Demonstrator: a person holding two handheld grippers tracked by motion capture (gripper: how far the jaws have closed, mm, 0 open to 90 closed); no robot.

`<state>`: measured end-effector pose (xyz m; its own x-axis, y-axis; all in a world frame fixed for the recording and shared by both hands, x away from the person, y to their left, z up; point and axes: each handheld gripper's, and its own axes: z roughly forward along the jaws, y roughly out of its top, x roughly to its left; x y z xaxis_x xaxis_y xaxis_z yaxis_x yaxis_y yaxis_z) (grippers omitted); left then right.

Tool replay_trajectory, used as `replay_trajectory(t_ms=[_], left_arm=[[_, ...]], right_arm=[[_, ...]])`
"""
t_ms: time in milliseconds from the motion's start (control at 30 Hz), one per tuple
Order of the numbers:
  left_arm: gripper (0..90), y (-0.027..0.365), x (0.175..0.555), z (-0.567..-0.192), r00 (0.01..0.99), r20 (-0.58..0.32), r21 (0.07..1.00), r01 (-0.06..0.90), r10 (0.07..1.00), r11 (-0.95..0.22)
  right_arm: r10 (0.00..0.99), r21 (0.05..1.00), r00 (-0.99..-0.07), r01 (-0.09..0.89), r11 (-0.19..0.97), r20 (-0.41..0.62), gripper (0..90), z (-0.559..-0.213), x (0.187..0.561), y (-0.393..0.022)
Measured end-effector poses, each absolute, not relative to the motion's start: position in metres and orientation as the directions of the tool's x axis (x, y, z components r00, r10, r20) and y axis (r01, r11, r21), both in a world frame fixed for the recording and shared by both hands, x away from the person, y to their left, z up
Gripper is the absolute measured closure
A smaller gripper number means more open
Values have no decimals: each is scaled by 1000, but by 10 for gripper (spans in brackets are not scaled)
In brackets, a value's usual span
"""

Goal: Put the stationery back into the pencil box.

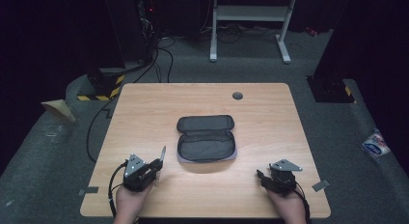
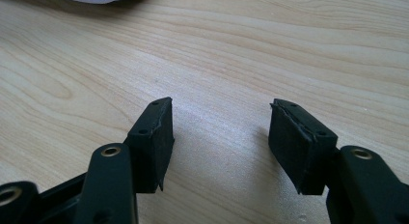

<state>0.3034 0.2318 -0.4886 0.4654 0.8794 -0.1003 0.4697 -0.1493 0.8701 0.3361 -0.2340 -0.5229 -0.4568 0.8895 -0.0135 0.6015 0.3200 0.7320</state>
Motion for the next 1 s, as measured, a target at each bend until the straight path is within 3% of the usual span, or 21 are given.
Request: replay_trajectory(t_ms=[1000], left_arm=[[792, 225, 307, -456, 510, -42, 920, 355, 859, -166]], right_arm=[[886, 732, -463, 598, 325, -15, 415, -523, 336, -233]])
